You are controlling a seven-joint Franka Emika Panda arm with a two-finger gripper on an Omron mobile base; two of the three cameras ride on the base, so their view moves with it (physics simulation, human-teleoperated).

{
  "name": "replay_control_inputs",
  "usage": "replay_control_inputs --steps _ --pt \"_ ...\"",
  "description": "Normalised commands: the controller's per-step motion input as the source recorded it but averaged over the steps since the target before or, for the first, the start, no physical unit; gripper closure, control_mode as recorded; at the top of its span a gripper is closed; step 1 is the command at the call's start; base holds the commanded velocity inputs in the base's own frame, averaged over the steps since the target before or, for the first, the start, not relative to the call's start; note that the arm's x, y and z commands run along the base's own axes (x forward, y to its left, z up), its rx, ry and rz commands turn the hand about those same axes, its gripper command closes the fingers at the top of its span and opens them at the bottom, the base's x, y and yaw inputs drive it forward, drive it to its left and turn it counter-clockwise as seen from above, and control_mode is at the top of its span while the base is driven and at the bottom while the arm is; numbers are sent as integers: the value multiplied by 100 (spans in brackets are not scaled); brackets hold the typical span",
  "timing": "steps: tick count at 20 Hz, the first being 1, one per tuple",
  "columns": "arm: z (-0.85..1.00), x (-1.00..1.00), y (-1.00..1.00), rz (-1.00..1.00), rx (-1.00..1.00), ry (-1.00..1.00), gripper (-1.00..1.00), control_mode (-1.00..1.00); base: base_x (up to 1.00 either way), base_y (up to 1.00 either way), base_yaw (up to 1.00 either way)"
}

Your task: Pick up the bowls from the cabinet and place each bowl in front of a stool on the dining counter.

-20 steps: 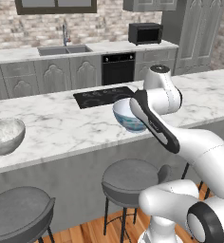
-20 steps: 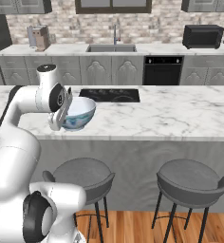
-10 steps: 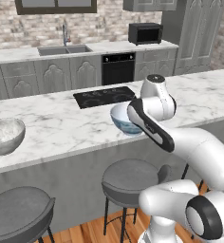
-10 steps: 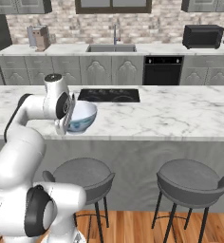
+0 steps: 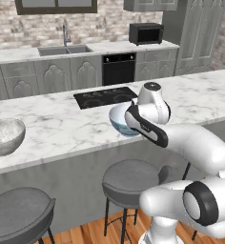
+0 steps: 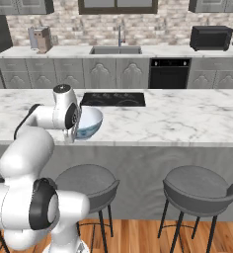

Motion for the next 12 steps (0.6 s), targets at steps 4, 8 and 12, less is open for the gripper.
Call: replay_control_inputs --steps 4,8,12 --pt "-22 44 0 0 0 0 100 -100 0 0 0" --pt "-18 42 0 0 0 0 100 -100 0 0 0" --pt "-15 31 0 0 0 0 100 -100 0 0 0"
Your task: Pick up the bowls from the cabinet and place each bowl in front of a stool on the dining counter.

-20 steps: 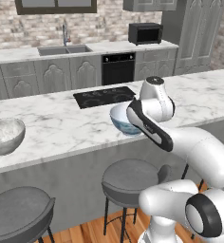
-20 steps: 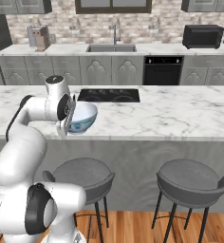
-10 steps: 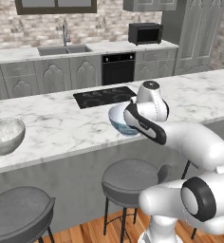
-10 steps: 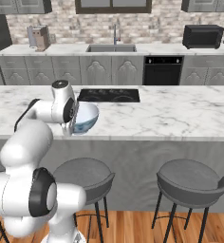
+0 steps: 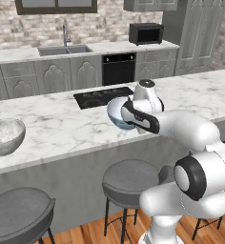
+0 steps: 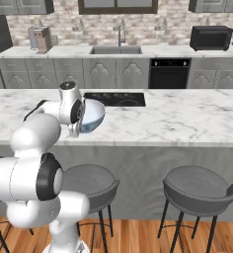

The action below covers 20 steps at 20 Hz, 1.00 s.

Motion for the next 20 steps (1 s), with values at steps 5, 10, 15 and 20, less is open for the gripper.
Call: replay_control_inputs --steps 5,10,15,20 --pt "-17 7 5 0 -2 9 100 -100 0 0 0" --pt "-2 -11 1 0 -4 17 100 -100 0 0 0" --pt "-10 -1 1 7 0 11 100 -100 0 0 0" --pt "-10 1 0 7 0 5 -100 -100 0 0 0"
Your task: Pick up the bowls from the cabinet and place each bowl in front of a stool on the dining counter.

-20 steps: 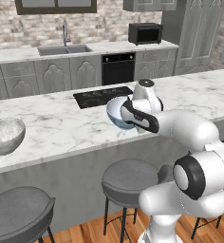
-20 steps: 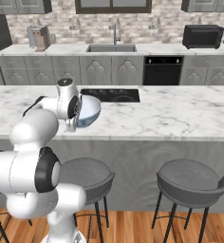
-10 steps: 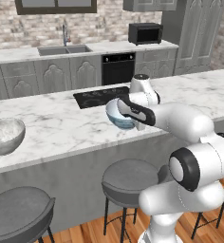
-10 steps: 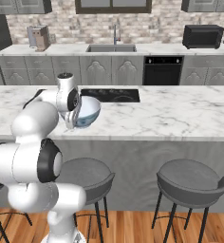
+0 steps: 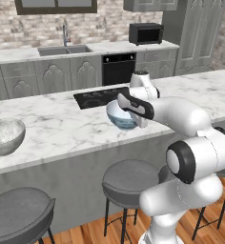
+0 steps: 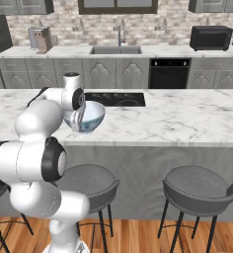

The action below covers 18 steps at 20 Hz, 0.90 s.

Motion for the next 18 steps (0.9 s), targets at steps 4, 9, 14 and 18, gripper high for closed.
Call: replay_control_inputs --steps 4,9,14,18 --pt "-1 0 0 4 0 0 -100 -100 0 0 0" --pt "0 0 0 0 0 0 -100 -100 0 0 0" --pt "11 0 0 0 0 1 -100 -100 0 0 0" --pt "64 -5 0 -2 0 5 -100 -100 0 0 0"
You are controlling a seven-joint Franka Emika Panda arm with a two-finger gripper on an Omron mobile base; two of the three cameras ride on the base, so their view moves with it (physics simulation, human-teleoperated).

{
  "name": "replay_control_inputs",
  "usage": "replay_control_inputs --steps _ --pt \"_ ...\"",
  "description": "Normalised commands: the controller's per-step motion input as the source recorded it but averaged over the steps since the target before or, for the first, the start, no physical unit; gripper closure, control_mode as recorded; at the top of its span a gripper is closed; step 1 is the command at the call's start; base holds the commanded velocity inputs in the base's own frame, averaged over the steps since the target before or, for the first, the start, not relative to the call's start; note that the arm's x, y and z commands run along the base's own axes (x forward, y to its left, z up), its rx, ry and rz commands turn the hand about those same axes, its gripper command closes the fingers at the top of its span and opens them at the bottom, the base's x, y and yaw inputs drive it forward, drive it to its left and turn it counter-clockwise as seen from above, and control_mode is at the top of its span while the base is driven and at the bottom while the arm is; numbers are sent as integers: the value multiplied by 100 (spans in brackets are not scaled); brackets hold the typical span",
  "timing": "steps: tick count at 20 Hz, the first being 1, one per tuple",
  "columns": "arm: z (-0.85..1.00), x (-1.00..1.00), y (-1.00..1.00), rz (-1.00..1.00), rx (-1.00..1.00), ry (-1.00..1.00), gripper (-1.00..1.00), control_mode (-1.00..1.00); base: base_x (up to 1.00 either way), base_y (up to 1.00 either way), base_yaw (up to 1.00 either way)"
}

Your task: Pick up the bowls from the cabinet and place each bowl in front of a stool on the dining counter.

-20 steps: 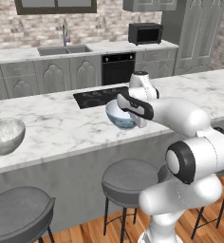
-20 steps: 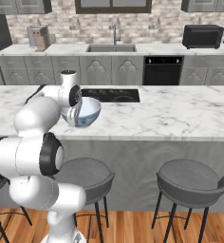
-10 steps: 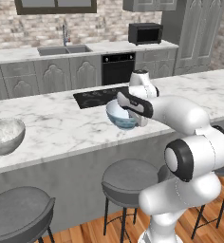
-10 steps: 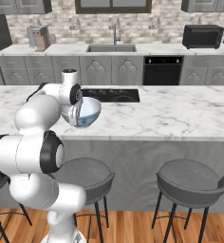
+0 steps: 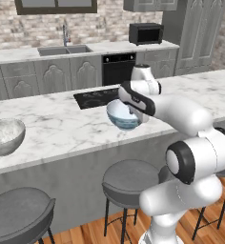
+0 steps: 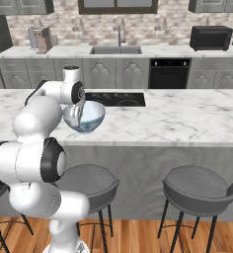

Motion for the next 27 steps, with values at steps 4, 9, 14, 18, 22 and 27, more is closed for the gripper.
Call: replay_control_inputs --steps 4,9,14,18,22,27 --pt "85 -13 0 -3 0 5 -100 -100 0 0 0" --pt "75 -71 -1 -1 0 0 -100 -100 0 0 0" --pt "30 -100 -7 0 0 0 -100 -100 0 0 0" --pt "14 -100 -10 1 0 0 -100 -100 0 0 0" --pt "17 -100 -3 8 0 -9 -100 -100 0 0 0" --pt "25 -98 0 10 0 -13 -100 -100 0 0 0"
